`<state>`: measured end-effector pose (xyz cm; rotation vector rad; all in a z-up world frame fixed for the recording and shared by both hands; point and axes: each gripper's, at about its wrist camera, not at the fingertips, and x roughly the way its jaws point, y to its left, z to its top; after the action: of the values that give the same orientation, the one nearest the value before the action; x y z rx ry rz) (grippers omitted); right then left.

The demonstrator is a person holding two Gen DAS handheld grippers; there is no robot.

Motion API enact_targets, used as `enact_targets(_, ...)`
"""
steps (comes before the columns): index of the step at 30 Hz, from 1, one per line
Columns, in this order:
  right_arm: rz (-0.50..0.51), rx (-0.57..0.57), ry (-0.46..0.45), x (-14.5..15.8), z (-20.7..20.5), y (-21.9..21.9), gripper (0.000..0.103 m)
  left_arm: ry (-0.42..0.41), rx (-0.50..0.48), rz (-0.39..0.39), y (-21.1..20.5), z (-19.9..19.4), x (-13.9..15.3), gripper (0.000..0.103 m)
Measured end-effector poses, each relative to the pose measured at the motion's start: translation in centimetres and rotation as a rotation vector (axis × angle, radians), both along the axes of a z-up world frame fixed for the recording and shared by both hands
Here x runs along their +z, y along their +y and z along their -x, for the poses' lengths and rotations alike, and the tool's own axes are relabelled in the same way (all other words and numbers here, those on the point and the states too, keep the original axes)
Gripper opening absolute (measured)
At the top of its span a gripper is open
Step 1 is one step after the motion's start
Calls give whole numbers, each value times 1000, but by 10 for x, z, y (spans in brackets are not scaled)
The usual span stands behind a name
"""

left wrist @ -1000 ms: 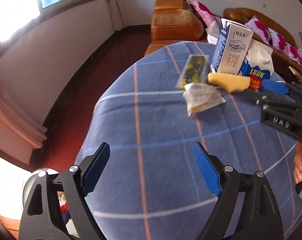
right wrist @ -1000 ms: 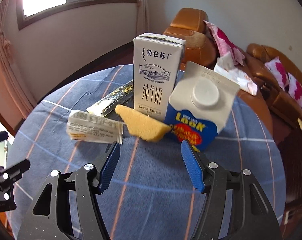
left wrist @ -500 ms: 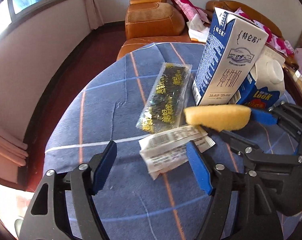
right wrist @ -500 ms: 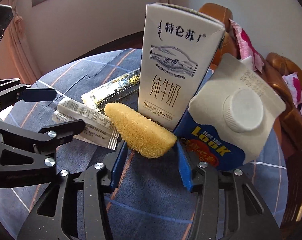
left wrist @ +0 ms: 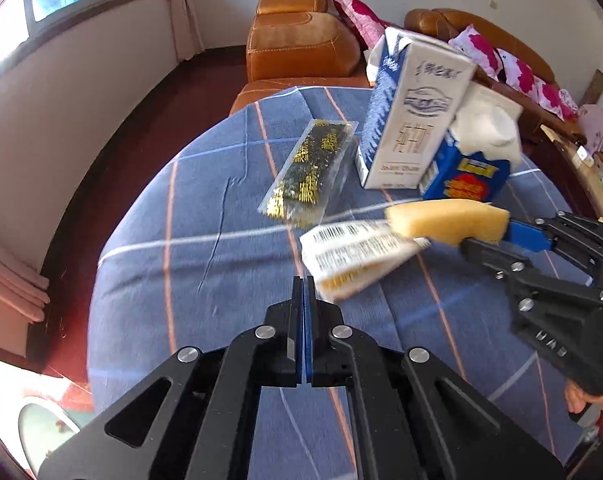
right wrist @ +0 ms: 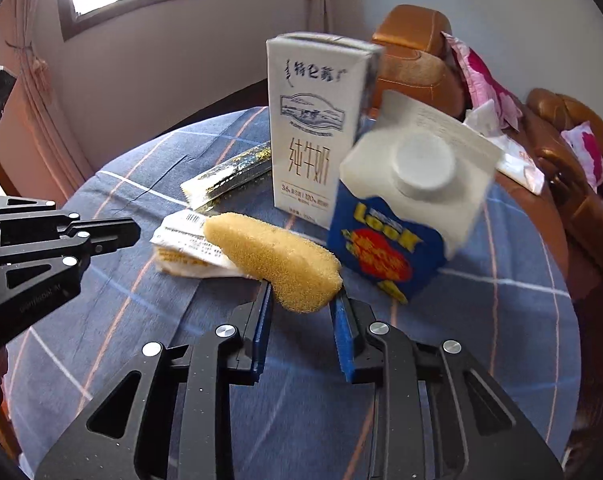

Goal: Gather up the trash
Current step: 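Grasp the yellow sponge with right tool while left tool grasps the white wrapper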

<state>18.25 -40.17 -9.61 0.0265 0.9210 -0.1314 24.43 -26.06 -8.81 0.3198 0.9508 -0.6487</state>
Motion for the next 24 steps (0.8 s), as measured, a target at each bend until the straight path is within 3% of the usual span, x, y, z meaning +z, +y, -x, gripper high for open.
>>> enact_targets(6, 25, -42, -17, 19, 56, 5, 29, -39, -43, -37, 8, 24, 7, 5)
enact_targets(7, 36, -50, -20, 21, 64, 5, 29, -36, -63, -32, 6, 23, 8, 20)
enact_targets(8, 50, -63, -20, 23, 74, 2, 29, -46, -78, -31, 3, 22, 7, 43)
enact_targets(9, 54, -76, -13, 24, 82, -2, 29, -73, -84, -34, 0, 21, 8, 52)
enact_targets(14, 95, -190, 33, 18, 119, -47, 29, -163, -173, -59, -31, 14, 3, 56)
enact_targets(19, 63, -303, 62, 9, 138, -108, 29, -160, -326, -76, -63, 4, -12, 60)
enact_targets(22, 32, -319, 65, 4, 137, -131, 29, -152, -420, -180, -81, 2, -30, 63)
enact_targets(24, 22, -319, 67, 1, 134, -140, 29, -174, -454, -184, -83, 3, -30, 58)
